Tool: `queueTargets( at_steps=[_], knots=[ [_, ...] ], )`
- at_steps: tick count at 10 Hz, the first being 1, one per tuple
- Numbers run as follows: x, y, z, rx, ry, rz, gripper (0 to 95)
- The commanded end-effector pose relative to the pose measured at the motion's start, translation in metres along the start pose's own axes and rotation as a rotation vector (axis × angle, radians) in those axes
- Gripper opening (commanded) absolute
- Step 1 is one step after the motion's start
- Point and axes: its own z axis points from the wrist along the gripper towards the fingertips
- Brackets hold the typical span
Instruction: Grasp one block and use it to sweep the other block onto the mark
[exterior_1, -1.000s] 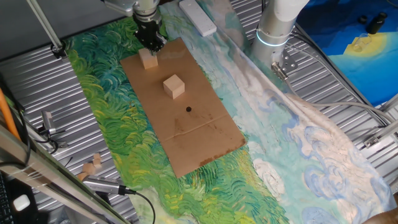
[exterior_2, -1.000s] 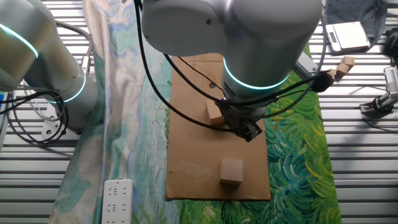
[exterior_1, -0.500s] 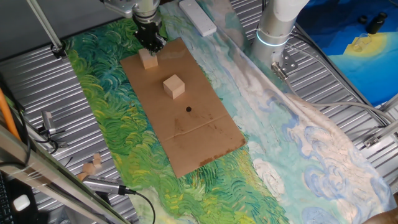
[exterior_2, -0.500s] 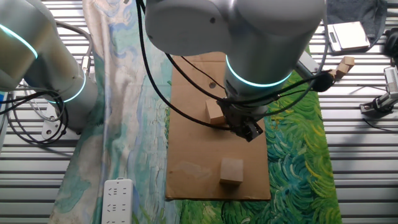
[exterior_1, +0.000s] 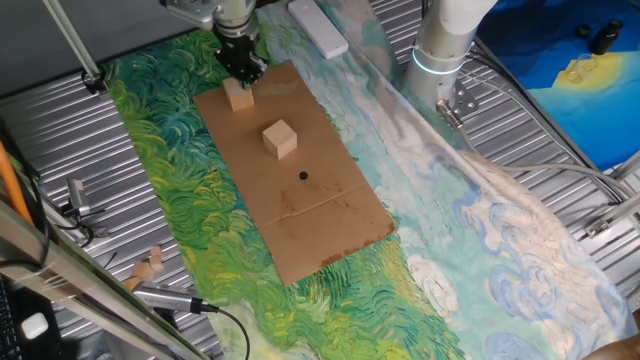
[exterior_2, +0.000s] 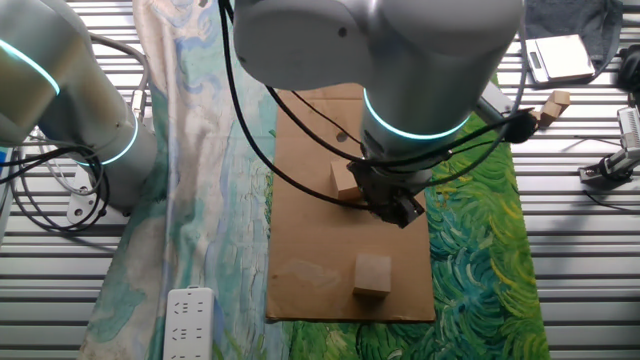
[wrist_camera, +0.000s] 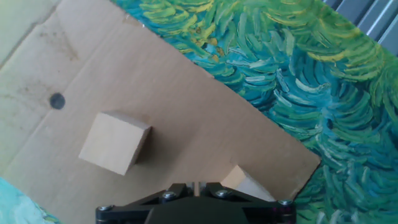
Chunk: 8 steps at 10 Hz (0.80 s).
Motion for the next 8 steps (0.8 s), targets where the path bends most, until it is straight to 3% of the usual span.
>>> queueTargets(
  at_steps=[1, 2, 3, 5, 8],
  knots=[
    [0.022, -0.017, 0.003, 0.014, -0.012, -0.161, 19.0],
    [0.03, -0.022, 0.006, 0.015, -0.024, -0.225, 38.0],
    [0.035, -0.026, 0.009, 0.013, -0.041, -0.298, 38.0],
    [0.043, -0.031, 0.012, 0.048, -0.063, -0.451, 38.0],
    [0.047, -0.037, 0.021, 0.103, -0.09, -0.603, 38.0]
  ],
)
